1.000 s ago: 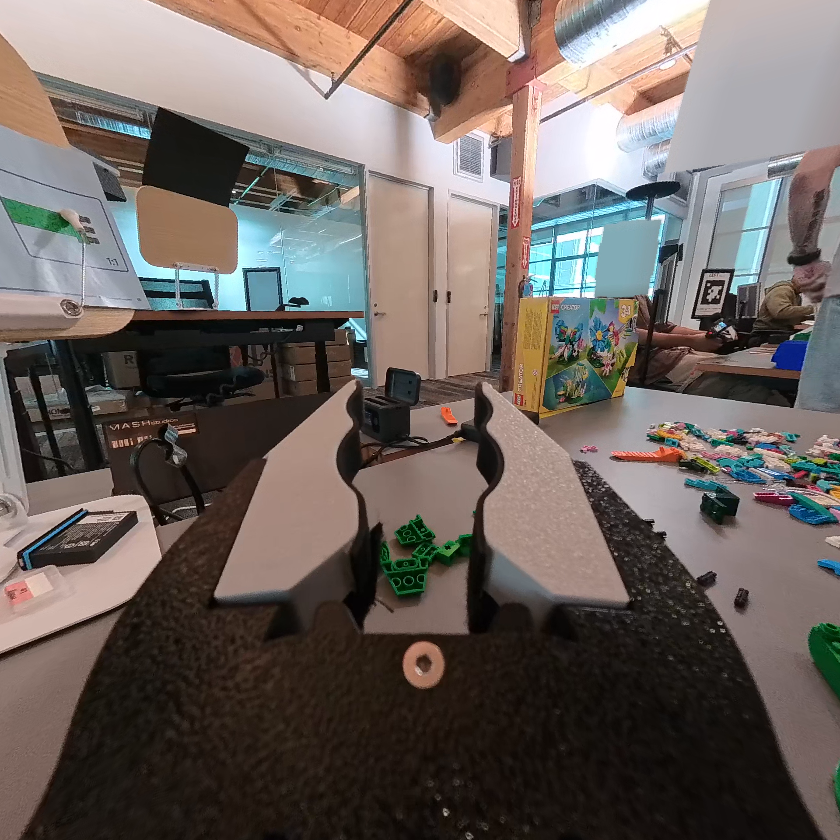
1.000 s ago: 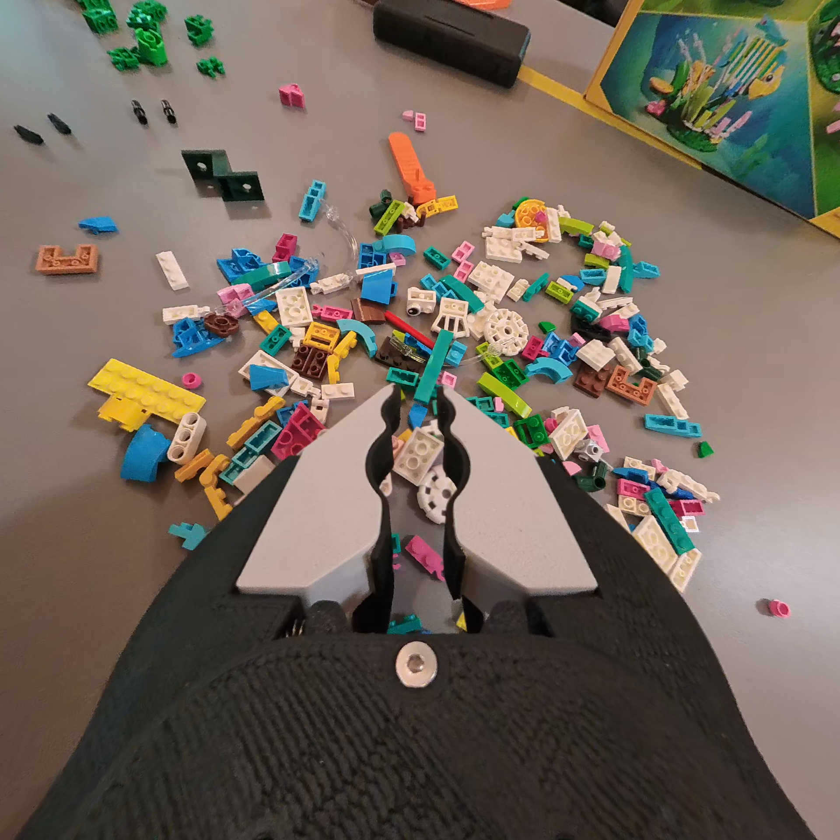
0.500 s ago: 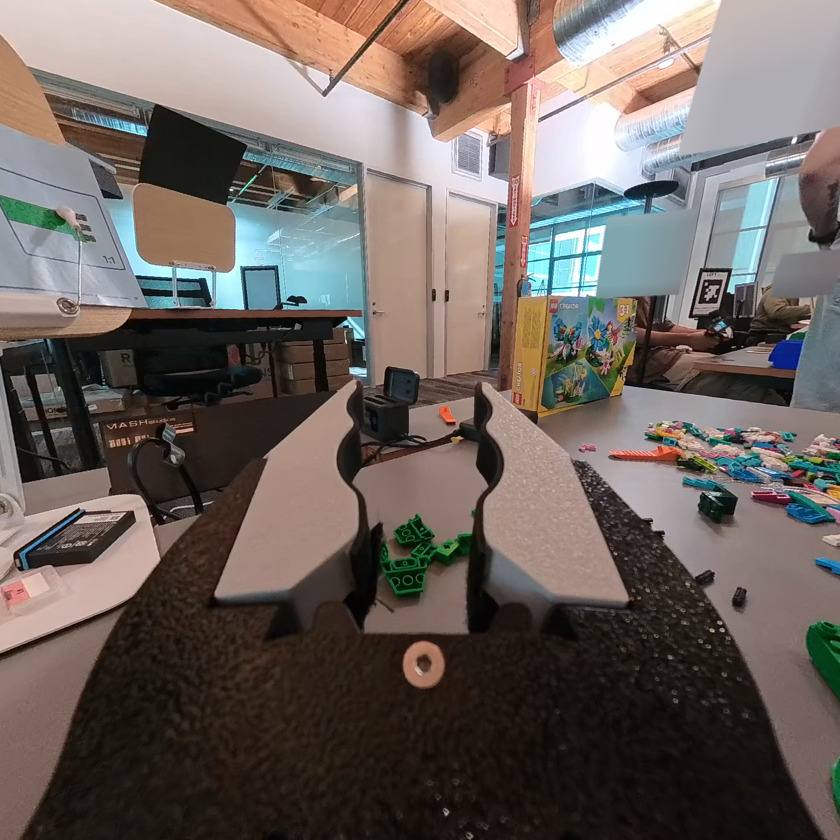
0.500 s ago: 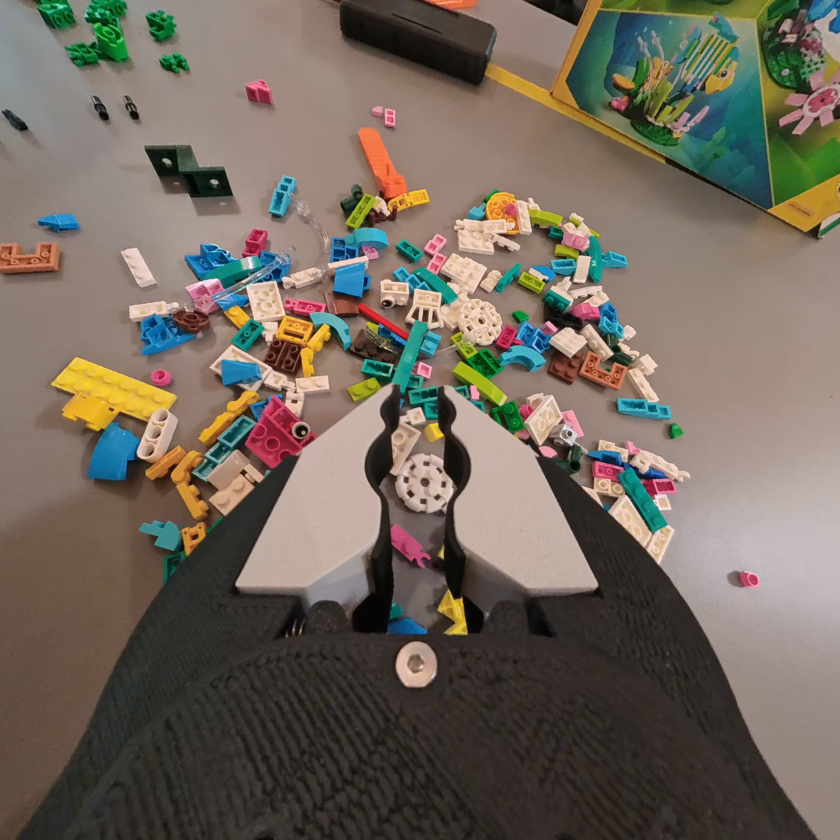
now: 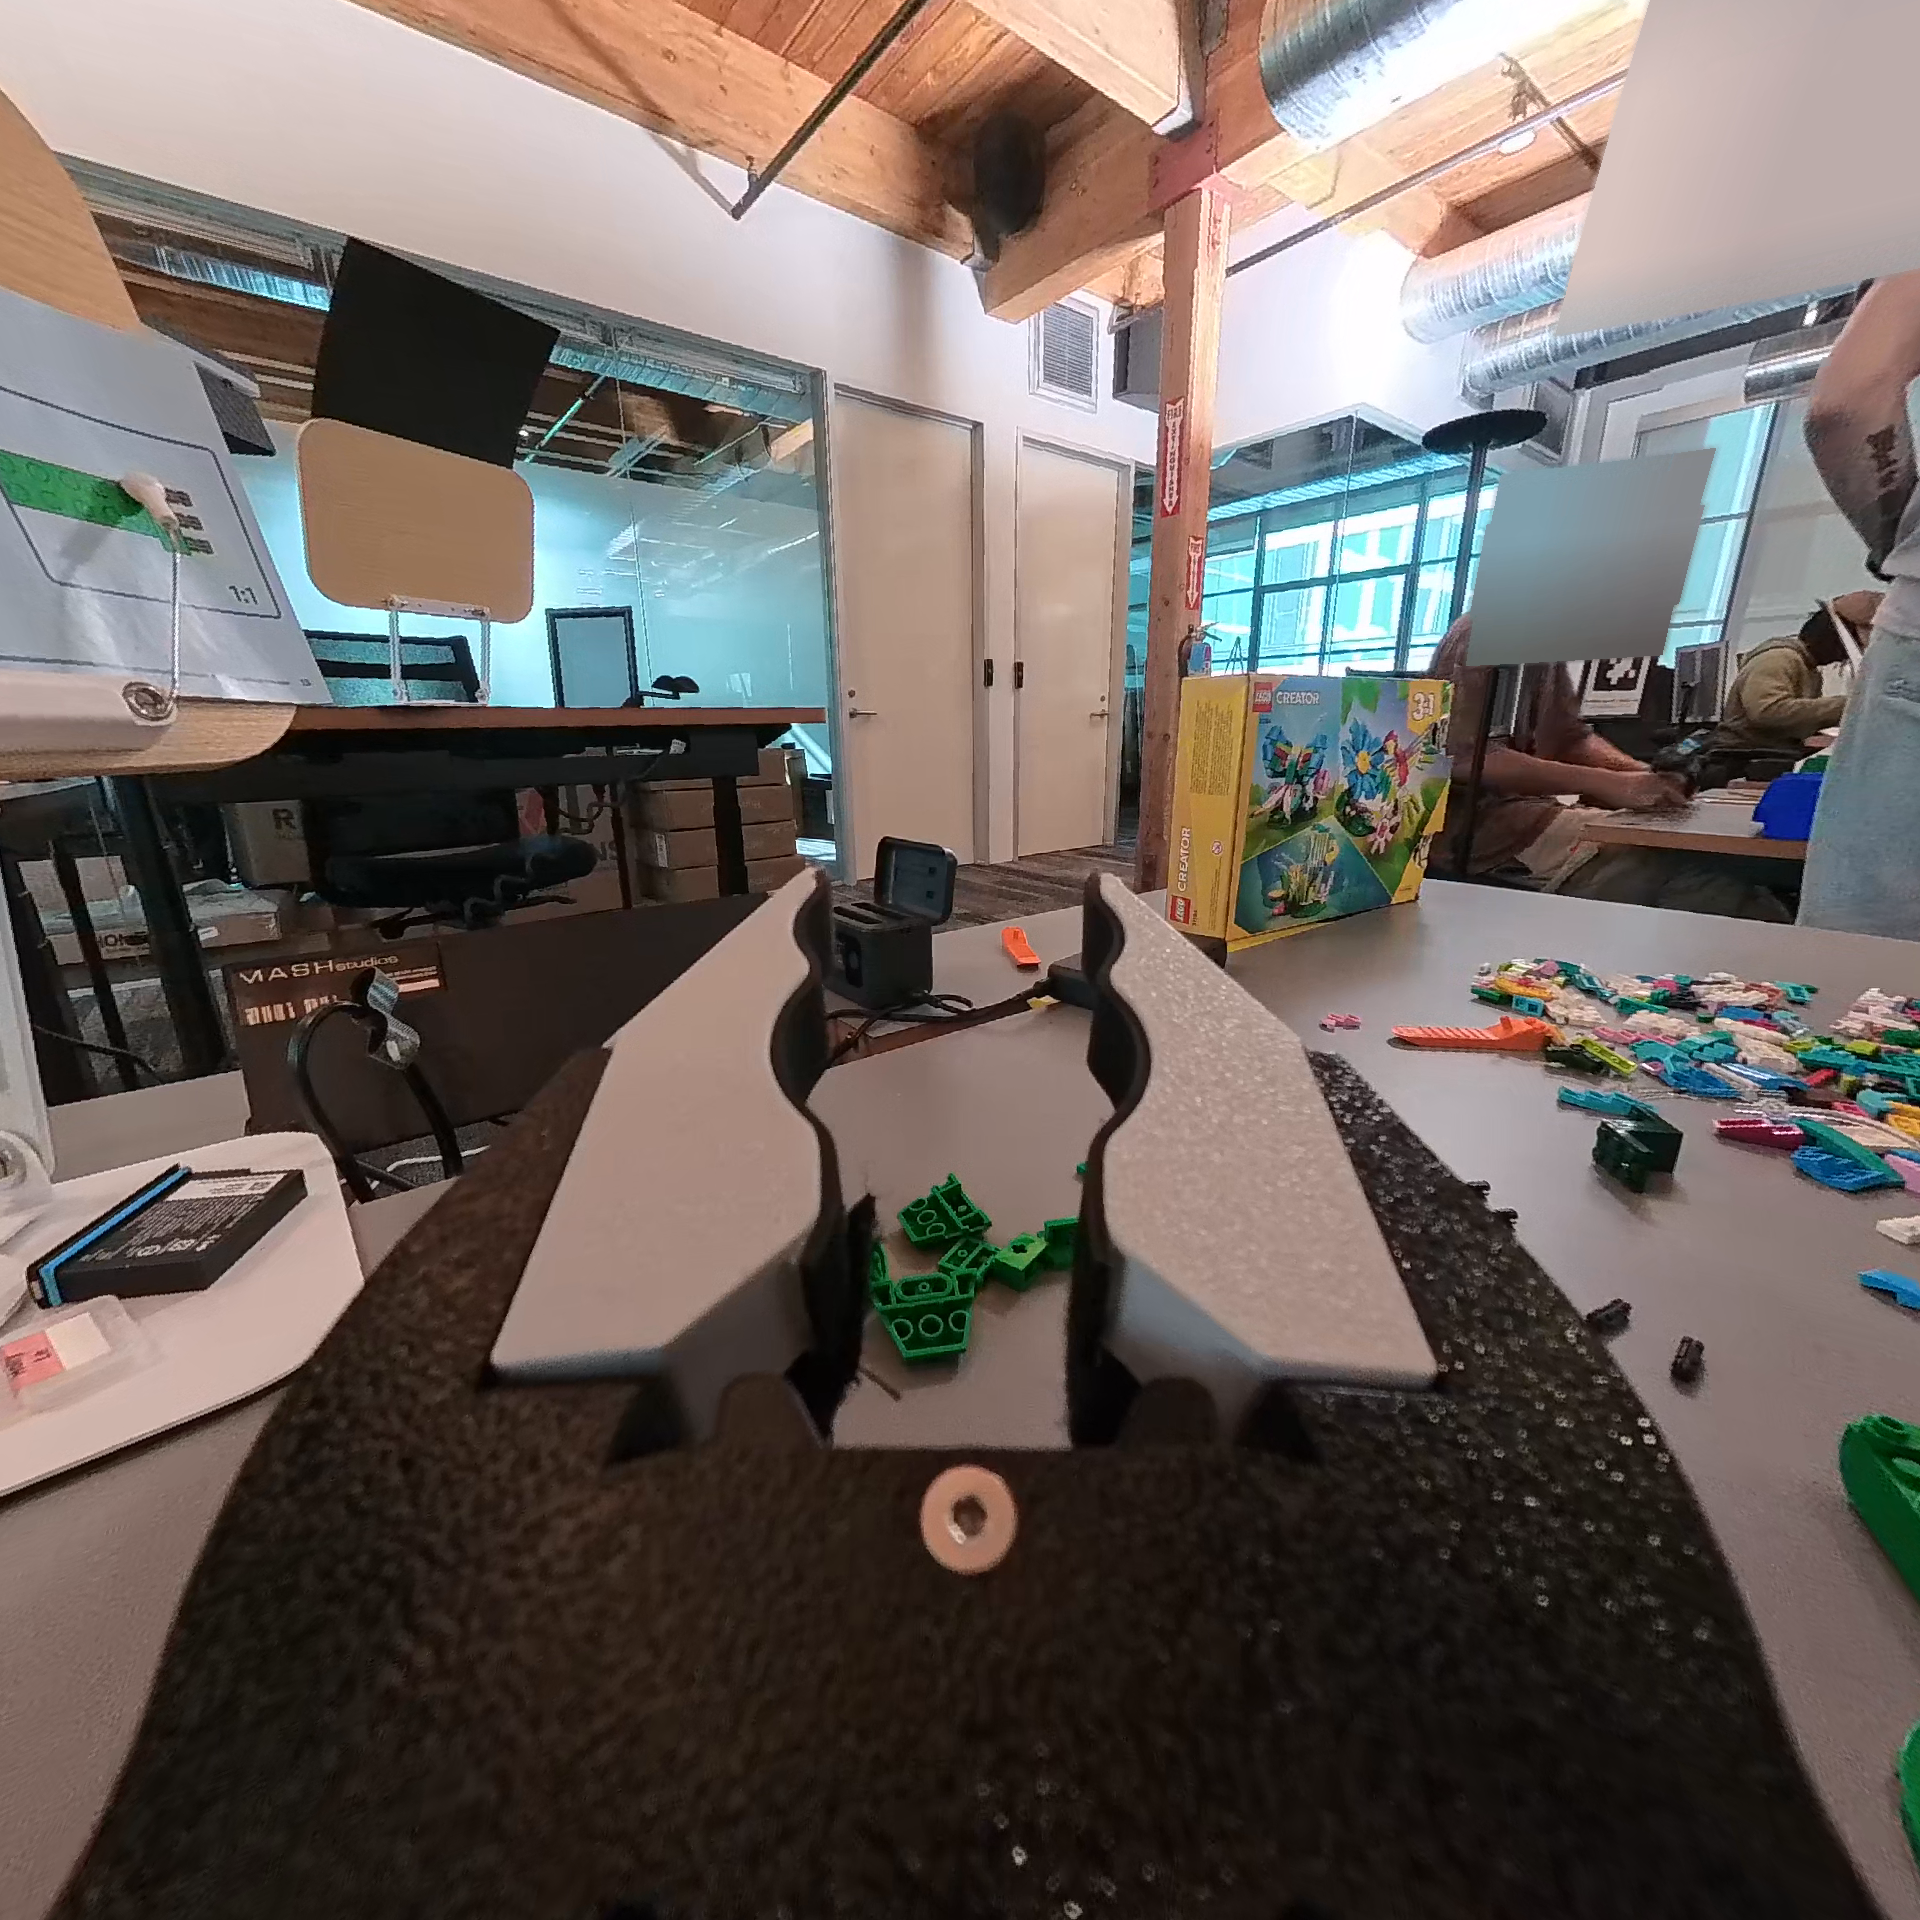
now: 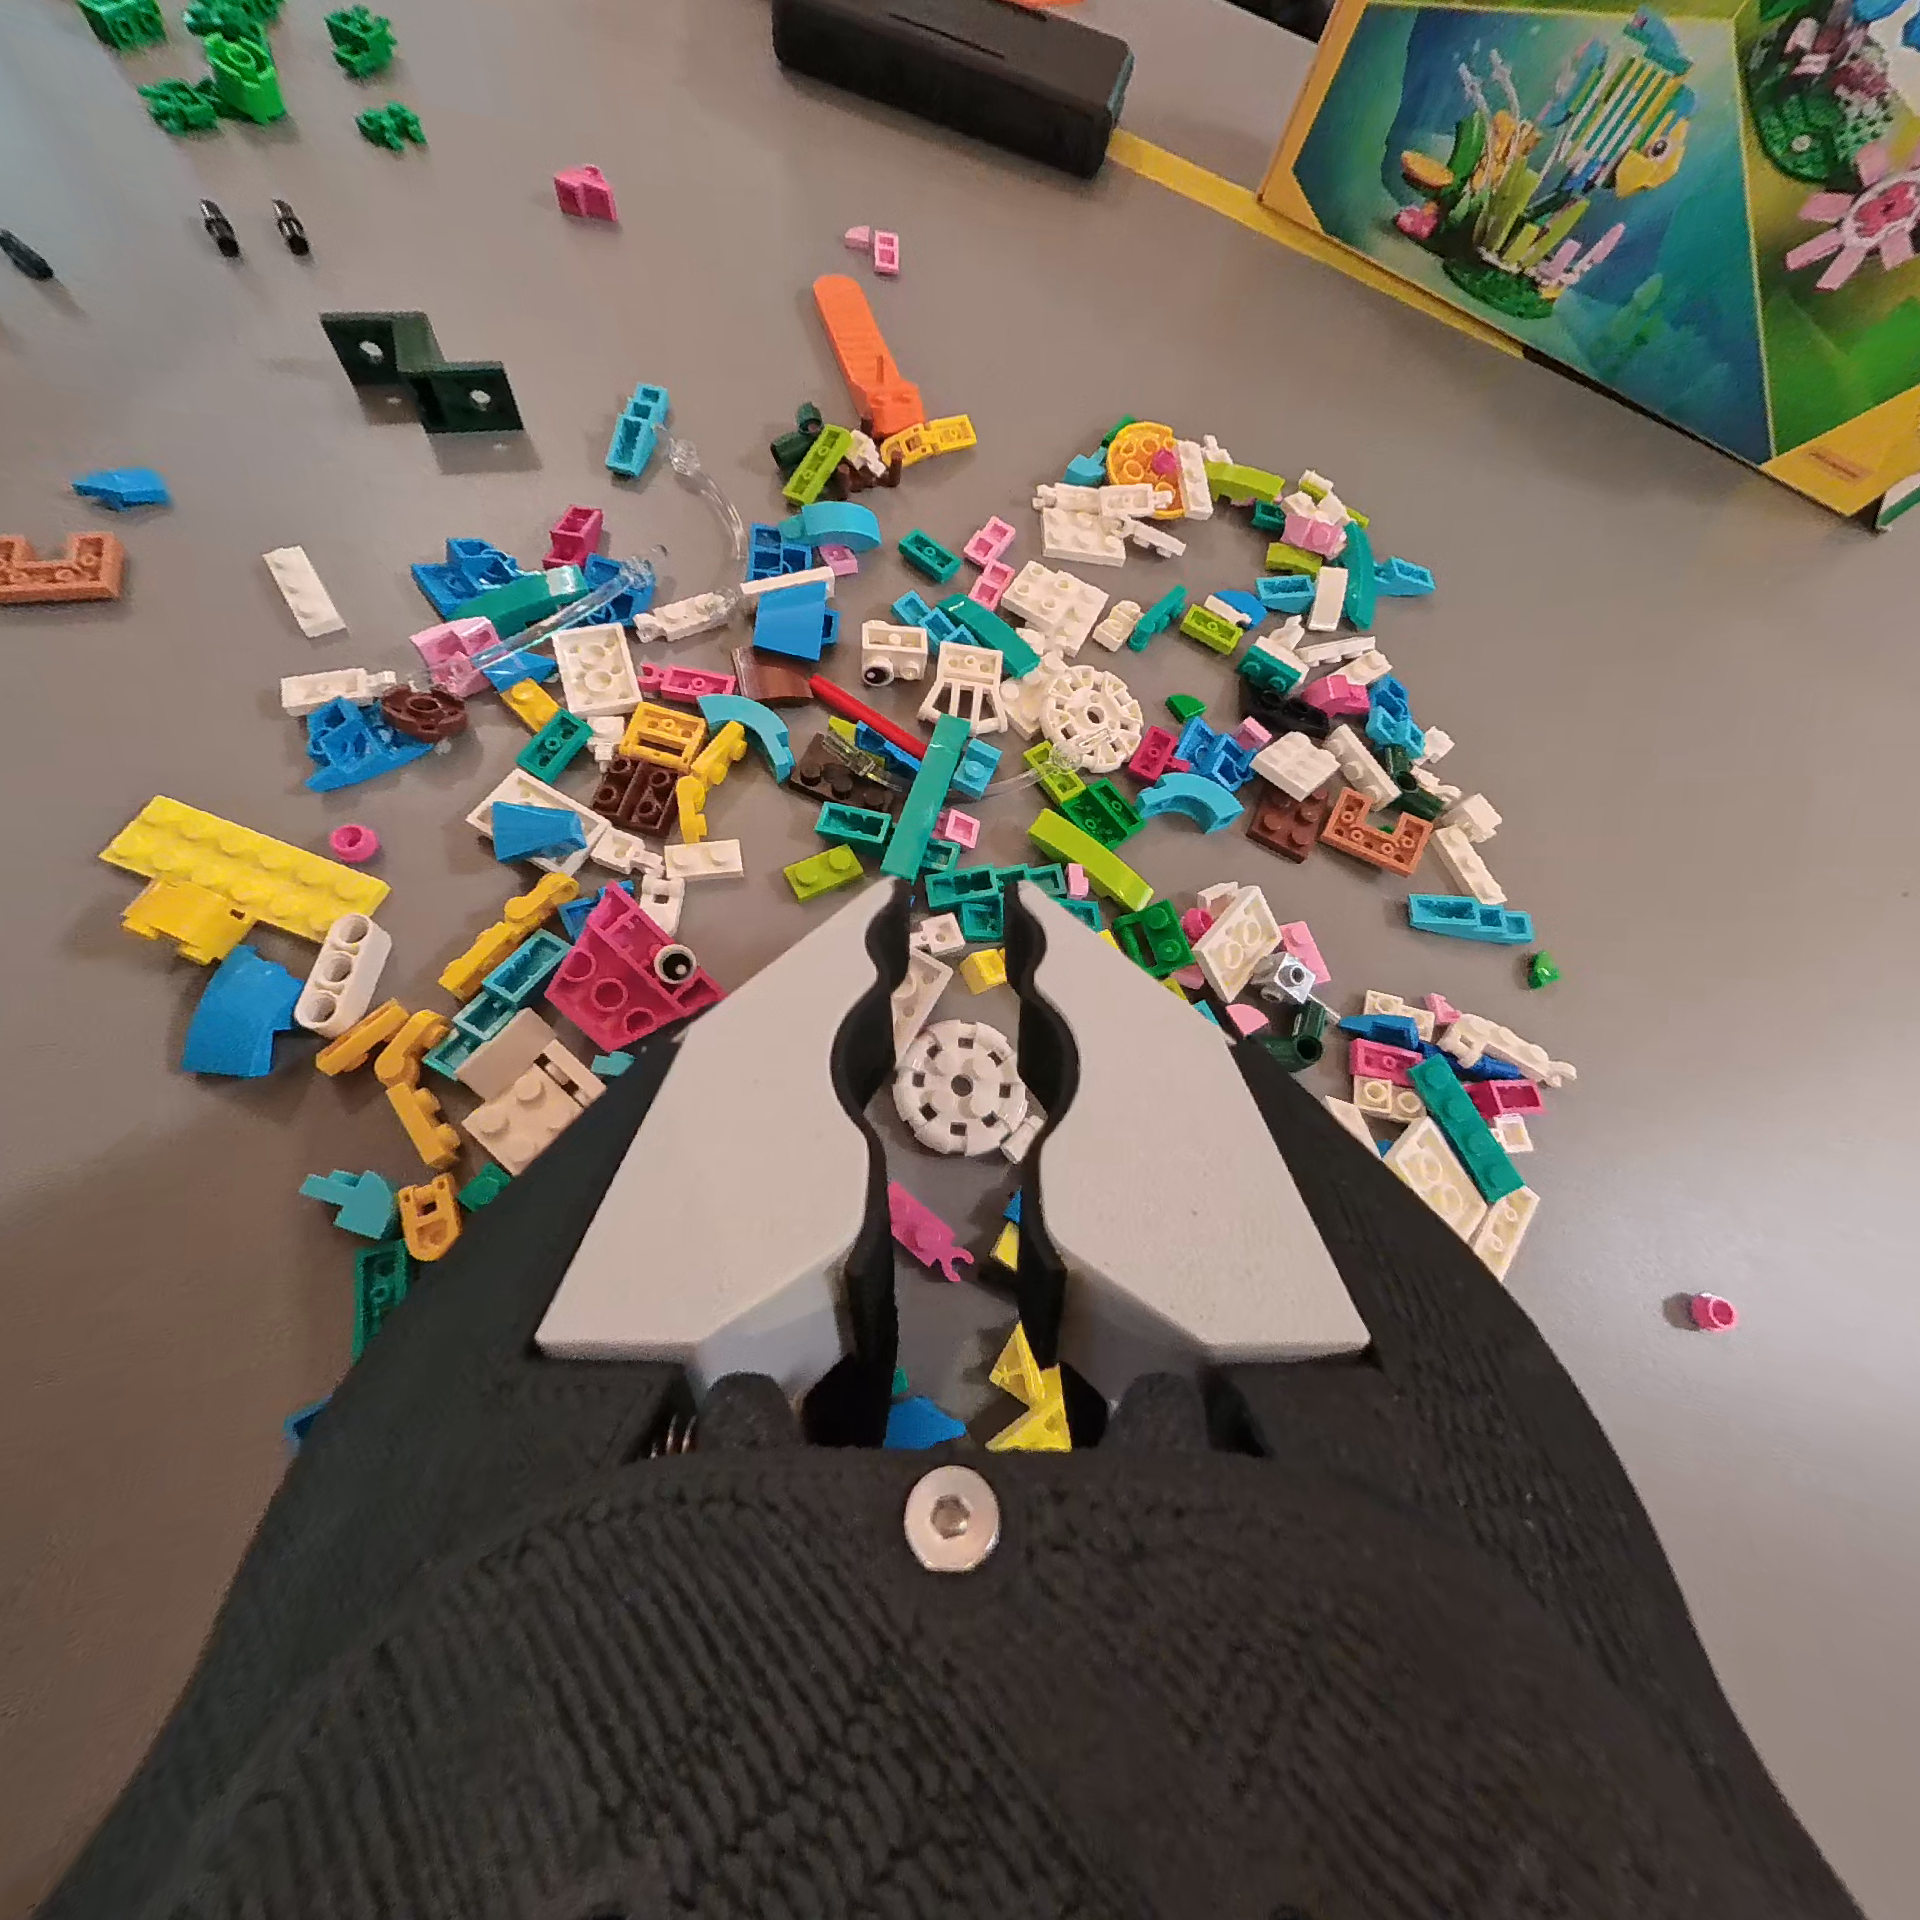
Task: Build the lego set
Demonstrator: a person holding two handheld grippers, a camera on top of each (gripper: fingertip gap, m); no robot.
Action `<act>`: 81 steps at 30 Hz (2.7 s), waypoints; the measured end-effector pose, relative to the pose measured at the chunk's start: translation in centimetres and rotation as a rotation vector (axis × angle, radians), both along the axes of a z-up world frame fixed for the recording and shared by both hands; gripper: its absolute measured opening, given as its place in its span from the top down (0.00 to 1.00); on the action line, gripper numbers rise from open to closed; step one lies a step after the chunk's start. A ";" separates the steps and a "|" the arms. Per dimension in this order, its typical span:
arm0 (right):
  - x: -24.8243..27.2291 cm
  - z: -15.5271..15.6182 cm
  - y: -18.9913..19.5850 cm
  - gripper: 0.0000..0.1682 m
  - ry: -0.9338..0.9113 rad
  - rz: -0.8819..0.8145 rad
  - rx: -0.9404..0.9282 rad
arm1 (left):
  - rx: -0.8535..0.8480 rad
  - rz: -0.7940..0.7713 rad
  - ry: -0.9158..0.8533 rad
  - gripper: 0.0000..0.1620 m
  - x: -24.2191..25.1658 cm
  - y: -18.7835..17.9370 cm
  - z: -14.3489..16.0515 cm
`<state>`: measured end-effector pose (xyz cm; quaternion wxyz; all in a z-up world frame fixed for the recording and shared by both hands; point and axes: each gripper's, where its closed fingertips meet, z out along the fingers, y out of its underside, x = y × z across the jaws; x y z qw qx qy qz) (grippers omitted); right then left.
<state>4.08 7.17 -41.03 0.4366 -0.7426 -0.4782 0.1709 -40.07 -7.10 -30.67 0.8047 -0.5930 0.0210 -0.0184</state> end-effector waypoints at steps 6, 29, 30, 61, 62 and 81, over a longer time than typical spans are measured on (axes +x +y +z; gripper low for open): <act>0.1 -0.4 0.0 0.90 -0.018 0.007 0.001 | -0.001 -0.002 0.001 0.72 0.0 0.0 0.0; 2.9 -0.1 2.2 0.83 0.015 -0.171 -0.022 | -0.006 -0.021 0.008 0.74 0.4 0.1 -0.1; 3.2 -0.4 2.2 0.82 -0.002 -0.179 -0.035 | -0.007 -0.022 0.009 0.74 0.4 0.1 -0.1; 9.4 -0.8 2.1 0.86 -0.159 -0.291 -0.121 | -0.025 -0.025 0.026 0.76 0.6 0.3 -0.3; 9.2 -1.0 1.9 0.86 -0.159 -0.279 -0.135 | -0.025 -0.024 0.025 0.76 0.6 0.3 -0.3; 7.6 0.7 1.6 0.88 -0.135 -0.233 -0.064 | -0.024 -0.014 0.015 0.75 0.4 0.3 -0.3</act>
